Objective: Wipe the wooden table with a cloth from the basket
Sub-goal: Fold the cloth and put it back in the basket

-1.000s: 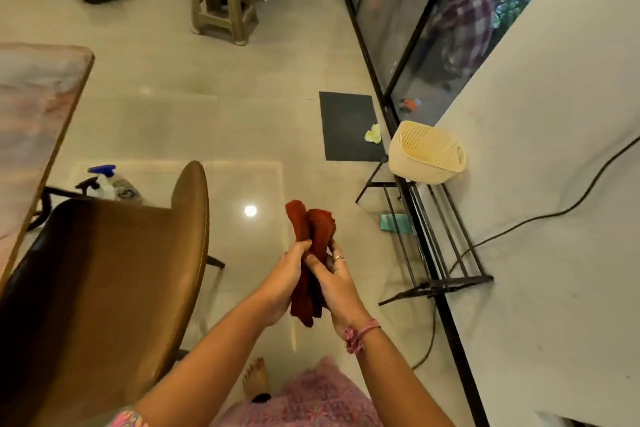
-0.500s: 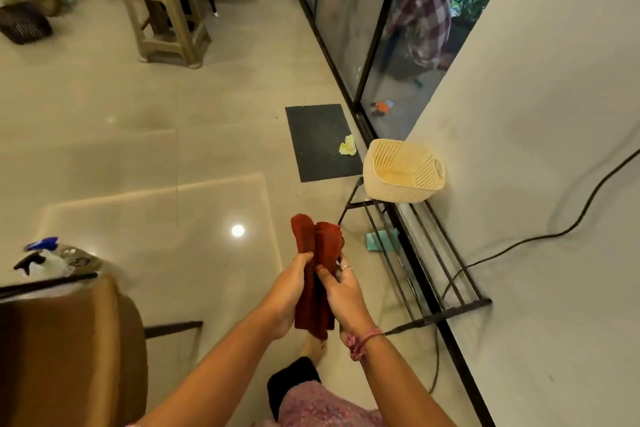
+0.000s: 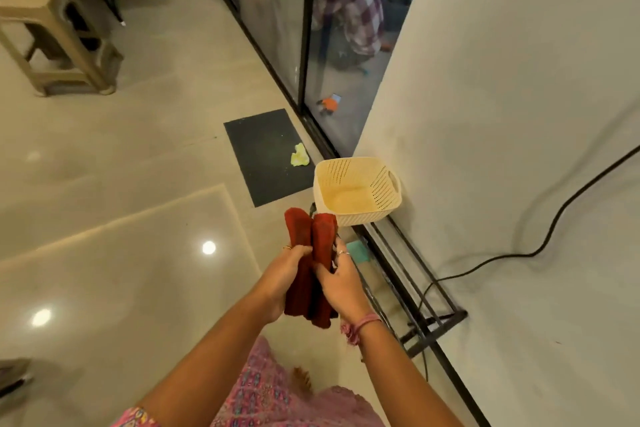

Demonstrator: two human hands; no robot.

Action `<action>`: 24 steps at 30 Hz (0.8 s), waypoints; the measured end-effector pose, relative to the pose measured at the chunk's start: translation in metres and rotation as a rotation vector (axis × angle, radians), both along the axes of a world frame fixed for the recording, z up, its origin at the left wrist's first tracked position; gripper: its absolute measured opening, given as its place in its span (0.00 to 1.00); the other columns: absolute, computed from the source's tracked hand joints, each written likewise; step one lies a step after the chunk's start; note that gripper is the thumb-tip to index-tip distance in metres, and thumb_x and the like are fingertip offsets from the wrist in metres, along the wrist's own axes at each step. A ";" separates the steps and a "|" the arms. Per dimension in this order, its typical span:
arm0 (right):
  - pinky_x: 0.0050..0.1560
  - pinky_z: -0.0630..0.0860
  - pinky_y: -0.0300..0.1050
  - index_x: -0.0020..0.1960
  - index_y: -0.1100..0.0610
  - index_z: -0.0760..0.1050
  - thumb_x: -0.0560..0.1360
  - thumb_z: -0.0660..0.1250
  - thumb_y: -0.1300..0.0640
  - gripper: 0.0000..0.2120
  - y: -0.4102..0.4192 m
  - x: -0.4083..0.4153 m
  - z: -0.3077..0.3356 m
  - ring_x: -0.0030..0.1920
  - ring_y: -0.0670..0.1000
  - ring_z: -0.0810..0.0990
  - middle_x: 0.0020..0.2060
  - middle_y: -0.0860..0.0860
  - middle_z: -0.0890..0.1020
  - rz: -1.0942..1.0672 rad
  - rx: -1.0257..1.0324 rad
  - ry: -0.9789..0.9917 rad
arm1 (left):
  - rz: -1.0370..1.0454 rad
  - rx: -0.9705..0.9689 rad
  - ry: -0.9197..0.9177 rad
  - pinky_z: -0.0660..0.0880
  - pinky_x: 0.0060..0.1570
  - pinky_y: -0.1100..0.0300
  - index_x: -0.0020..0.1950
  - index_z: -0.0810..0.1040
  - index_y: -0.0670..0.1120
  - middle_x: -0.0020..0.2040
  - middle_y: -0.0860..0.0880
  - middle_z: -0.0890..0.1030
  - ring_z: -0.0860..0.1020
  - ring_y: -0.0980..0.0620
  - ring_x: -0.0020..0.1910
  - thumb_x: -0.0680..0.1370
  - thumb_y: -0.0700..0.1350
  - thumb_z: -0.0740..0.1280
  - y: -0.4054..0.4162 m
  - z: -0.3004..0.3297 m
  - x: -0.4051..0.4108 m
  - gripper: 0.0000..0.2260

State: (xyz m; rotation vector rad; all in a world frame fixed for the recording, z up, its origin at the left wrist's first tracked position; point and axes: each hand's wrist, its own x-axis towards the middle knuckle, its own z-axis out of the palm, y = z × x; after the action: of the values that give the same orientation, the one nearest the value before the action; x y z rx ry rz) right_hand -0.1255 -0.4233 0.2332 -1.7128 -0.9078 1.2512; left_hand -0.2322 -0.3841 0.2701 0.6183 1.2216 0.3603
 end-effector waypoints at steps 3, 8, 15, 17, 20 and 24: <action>0.57 0.76 0.45 0.60 0.36 0.65 0.78 0.63 0.61 0.21 0.027 0.025 -0.005 0.55 0.47 0.79 0.55 0.47 0.79 -0.054 -0.044 -0.017 | -0.032 -0.056 -0.014 0.76 0.51 0.49 0.60 0.71 0.51 0.54 0.46 0.79 0.78 0.46 0.53 0.81 0.52 0.58 0.039 -0.015 0.013 0.10; 0.55 0.78 0.46 0.73 0.46 0.59 0.78 0.63 0.63 0.28 0.085 0.083 -0.016 0.52 0.47 0.79 0.52 0.45 0.78 -0.215 -0.156 0.038 | -0.078 -0.152 -0.042 0.75 0.55 0.47 0.62 0.71 0.51 0.57 0.48 0.77 0.76 0.46 0.55 0.81 0.51 0.58 0.117 -0.046 0.033 0.11; 0.61 0.75 0.57 0.74 0.45 0.58 0.76 0.65 0.65 0.32 0.166 0.170 -0.031 0.59 0.55 0.77 0.65 0.55 0.75 -0.278 -0.337 -0.010 | -0.161 -0.266 -0.059 0.68 0.64 0.39 0.72 0.63 0.50 0.68 0.46 0.71 0.70 0.41 0.66 0.81 0.43 0.58 0.213 -0.089 0.058 0.19; 0.63 0.74 0.57 0.74 0.45 0.58 0.76 0.65 0.65 0.33 0.188 0.183 -0.036 0.62 0.57 0.75 0.66 0.54 0.73 -0.220 -0.389 -0.047 | -0.201 -0.268 -0.049 0.69 0.62 0.37 0.73 0.63 0.51 0.67 0.45 0.71 0.71 0.41 0.64 0.81 0.41 0.58 0.228 -0.097 0.069 0.20; 0.62 0.75 0.53 0.75 0.48 0.58 0.76 0.64 0.68 0.33 0.217 0.198 -0.048 0.63 0.58 0.74 0.68 0.57 0.71 -0.184 -0.444 -0.123 | -0.208 -0.270 -0.004 0.69 0.60 0.38 0.73 0.62 0.51 0.68 0.46 0.71 0.70 0.40 0.66 0.81 0.39 0.57 0.246 -0.107 0.090 0.20; 0.55 0.77 0.45 0.74 0.53 0.61 0.74 0.64 0.68 0.31 0.245 0.217 -0.076 0.58 0.56 0.77 0.68 0.57 0.72 -0.240 -0.540 -0.235 | -0.148 -0.337 0.023 0.69 0.60 0.38 0.70 0.64 0.51 0.66 0.46 0.72 0.69 0.41 0.67 0.81 0.38 0.57 0.262 -0.127 0.122 0.18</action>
State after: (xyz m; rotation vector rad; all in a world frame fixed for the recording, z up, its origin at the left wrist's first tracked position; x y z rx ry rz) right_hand 0.0917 -0.1788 0.1576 -2.3547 -0.4877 1.2164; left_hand -0.1104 -0.1225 0.1430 0.4183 1.2157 0.0201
